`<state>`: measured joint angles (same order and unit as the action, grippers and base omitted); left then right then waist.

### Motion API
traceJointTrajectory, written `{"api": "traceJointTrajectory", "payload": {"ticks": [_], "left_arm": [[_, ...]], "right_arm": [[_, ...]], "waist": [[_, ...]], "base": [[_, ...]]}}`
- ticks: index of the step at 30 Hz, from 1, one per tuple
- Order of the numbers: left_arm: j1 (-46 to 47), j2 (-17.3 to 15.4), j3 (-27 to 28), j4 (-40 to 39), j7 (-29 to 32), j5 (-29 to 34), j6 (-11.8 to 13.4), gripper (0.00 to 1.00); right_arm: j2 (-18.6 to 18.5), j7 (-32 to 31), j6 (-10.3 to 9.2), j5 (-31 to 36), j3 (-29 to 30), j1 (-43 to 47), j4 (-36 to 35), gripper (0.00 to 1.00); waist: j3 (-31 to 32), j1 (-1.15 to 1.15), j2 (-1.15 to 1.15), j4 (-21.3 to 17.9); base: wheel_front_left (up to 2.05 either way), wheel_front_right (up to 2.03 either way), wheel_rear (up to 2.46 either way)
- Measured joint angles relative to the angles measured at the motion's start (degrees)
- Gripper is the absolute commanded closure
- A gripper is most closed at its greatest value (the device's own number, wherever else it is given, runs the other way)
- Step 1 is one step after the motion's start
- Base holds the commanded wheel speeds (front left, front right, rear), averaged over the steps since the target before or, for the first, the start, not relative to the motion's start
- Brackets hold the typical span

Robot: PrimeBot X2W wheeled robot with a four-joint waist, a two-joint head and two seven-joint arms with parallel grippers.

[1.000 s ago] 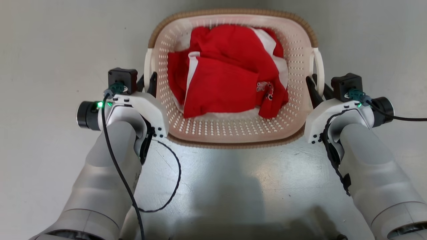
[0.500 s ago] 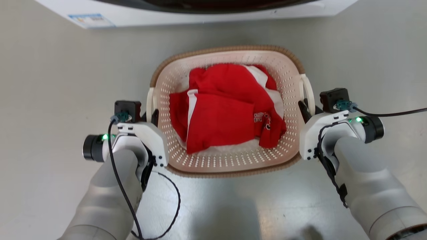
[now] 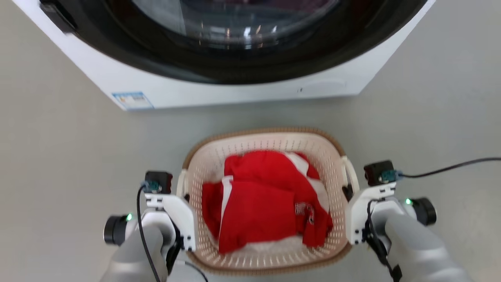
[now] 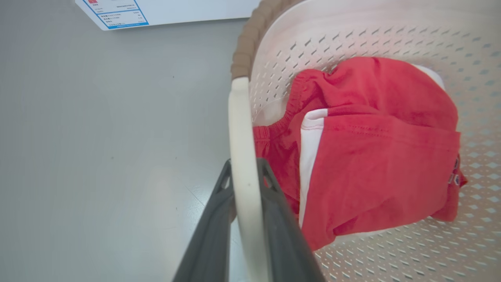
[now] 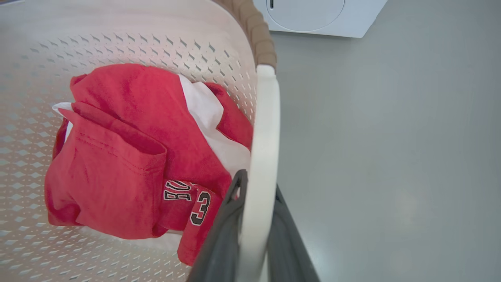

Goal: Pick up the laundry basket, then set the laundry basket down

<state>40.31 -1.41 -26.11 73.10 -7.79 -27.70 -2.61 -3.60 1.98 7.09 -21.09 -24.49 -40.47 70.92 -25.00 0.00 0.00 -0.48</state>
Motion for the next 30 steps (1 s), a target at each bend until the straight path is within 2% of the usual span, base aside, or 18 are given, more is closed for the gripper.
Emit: {"api": "traceJointTrajectory", "payload": {"ticks": [20, 30], "left_arm": [[-13.0, -0.7, -7.3, 0.4, 8.4, -5.3, -2.5, 1.00], [-13.2, -1.0, -10.2, -0.7, 10.3, -7.7, -2.5, 1.00]], "right_arm": [[0.1, -10.2, -0.01, -12.1, -11.0, 10.5, -1.4, 1.00], [-0.2, -10.6, -0.02, -14.4, -14.2, 10.8, -1.3, 1.00]], "waist": [[22.5, 0.00, 0.00, -0.9], [28.3, 0.00, 0.00, -1.1]], "base": [[0.00, 0.00, 0.00], [0.00, 0.00, 0.00]]}}
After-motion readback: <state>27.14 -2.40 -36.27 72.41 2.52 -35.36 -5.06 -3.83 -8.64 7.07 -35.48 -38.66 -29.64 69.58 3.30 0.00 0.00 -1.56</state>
